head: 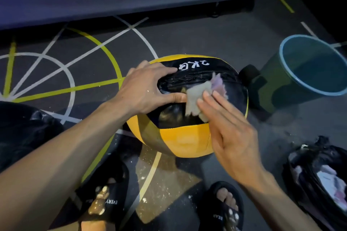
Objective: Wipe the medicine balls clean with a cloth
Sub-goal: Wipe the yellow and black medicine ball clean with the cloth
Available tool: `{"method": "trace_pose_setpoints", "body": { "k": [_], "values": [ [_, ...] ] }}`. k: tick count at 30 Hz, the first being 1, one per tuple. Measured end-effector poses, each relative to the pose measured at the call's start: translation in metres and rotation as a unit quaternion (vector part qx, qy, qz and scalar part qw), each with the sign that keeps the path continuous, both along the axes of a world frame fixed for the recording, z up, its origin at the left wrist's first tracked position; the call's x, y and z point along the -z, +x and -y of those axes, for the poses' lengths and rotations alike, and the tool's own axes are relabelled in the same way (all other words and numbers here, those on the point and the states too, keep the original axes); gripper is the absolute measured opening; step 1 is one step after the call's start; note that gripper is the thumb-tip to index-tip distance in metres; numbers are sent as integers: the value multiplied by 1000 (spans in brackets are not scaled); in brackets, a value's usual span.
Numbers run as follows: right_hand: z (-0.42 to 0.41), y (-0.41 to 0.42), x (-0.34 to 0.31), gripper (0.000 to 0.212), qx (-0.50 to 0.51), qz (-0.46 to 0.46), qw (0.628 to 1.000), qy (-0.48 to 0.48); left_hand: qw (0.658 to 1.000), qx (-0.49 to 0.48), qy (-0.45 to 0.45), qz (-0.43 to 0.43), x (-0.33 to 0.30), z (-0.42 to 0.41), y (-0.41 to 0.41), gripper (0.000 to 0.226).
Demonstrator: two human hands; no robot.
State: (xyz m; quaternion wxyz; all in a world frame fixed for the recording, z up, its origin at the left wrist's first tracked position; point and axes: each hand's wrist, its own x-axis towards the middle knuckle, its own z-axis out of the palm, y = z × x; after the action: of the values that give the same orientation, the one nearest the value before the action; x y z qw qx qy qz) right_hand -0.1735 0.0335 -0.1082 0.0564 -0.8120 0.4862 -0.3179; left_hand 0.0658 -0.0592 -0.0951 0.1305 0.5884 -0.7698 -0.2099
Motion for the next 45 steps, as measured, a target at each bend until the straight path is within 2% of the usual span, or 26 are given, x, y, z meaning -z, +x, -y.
{"method": "trace_pose_setpoints", "body": {
  "k": [2, 6, 9, 11, 14, 17, 19, 23, 25, 28, 29, 31, 34, 38, 41, 43, 45],
  "values": [
    [2, -16, 0, 39, -13, -22, 1000, -13, 1000, -4, 6, -14, 0, 0, 0, 109],
    [13, -42, 9, 40, 147, 51, 988, -1, 1000, -10, 10, -16, 0, 7, -7, 109],
    [7, -28, 10, 35, 188, 82, 979, -2, 1000, -12, 6, 1, -2, 15, -13, 105],
    [-3, -6, 8, 33, 163, 82, 983, -10, 1000, -15, 6, 5, -2, 18, -15, 102],
    [-17, 21, 12, 30, 70, 35, 997, -4, 1000, -22, 5, 2, -1, 19, -14, 106],
    [-20, 9, 20, 28, 14, 2, 1000, -2, 999, -24, 20, -21, 0, 17, -10, 106],
    [-14, -9, 19, 29, 52, 45, 998, 11, 999, -21, 26, -43, 1, 15, -8, 104],
    [-8, -23, 15, 33, 196, 124, 972, 32, 997, -21, 30, -65, 1, 10, -11, 103],
    [-17, -4, 20, 34, 168, 109, 979, 45, 996, -24, 31, -76, 0, 8, -9, 103],
    [-32, 14, 30, 32, 60, 44, 996, 40, 994, -24, 43, -95, 1, 5, 2, 99],
    [-31, 11, 30, 29, 52, 51, 996, 41, 993, -24, 49, -103, 2, 4, 8, 98],
    [-24, -5, 28, 24, 105, 112, 987, 54, 991, -27, 59, -118, 4, 2, 20, 96],
    [-14, -20, 26, 27, 200, 179, 961, 62, 987, -33, 72, -138, 6, 0, 33, 95],
    [-25, 4, 28, 31, 162, 164, 971, 60, 986, -15, 104, -133, -2, 2, 53, 96],
    [-31, 13, 33, 32, 148, 149, 977, 46, 980, 20, 95, -174, -28, -2, 48, 90],
    [-34, 18, 33, 32, 118, 130, 984, 36, 987, 56, 34, -146, -37, -4, 24, 83],
    [-40, 26, 35, 35, 37, 94, 995, 21, 993, 98, -17, -59, -35, -6, 3, 78]
  ]
}}
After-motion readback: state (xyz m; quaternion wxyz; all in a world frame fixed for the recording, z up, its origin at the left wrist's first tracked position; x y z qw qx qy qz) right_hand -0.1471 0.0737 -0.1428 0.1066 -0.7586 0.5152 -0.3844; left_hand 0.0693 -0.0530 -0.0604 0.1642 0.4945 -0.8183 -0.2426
